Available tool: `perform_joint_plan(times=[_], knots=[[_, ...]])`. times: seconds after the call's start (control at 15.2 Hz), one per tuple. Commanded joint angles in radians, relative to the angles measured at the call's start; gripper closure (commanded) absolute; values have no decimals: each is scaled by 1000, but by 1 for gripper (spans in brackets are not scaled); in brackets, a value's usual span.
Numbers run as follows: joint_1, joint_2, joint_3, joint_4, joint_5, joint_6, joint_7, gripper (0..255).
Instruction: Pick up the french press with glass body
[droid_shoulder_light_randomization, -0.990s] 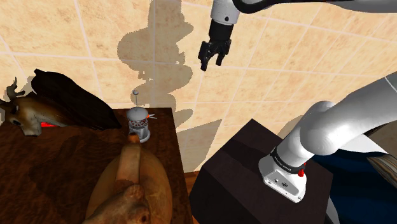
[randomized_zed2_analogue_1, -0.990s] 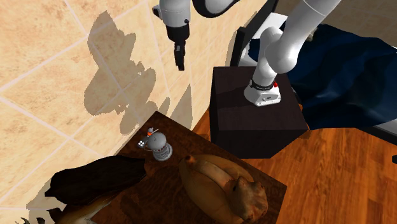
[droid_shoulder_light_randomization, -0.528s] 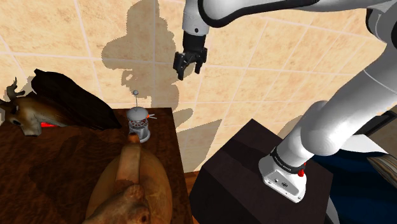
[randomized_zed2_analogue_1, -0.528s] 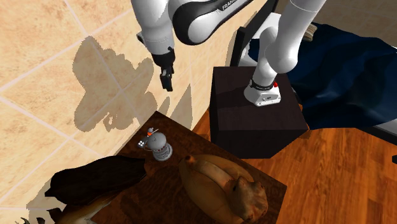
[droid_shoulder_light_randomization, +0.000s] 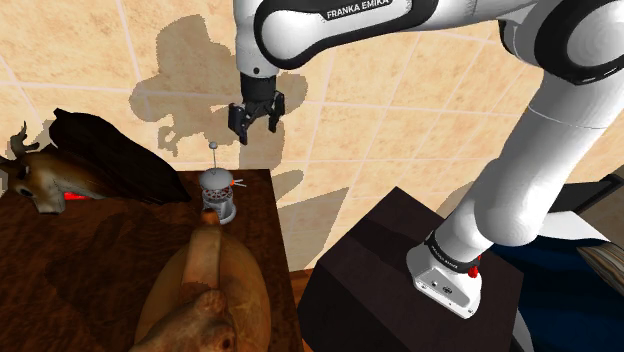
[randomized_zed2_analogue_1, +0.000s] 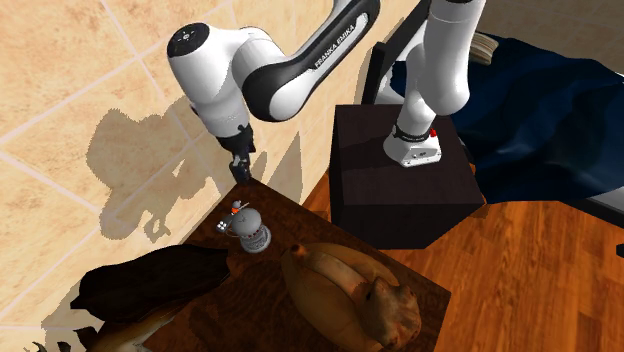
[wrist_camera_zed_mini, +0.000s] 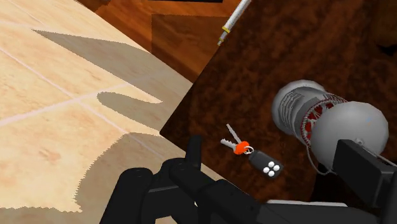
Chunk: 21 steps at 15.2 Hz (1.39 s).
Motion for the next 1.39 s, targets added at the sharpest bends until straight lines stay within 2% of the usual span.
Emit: perform_joint_plan(times=[0.0,0.33,0.66,1.32], knots=[[20,78,7,70,-24,-3,27,0],[88,279,11,271,-82,-30,89,0],[172,500,1,534,-129,-94,127,0],[175,542,-8,497,-140,-17,132,0]])
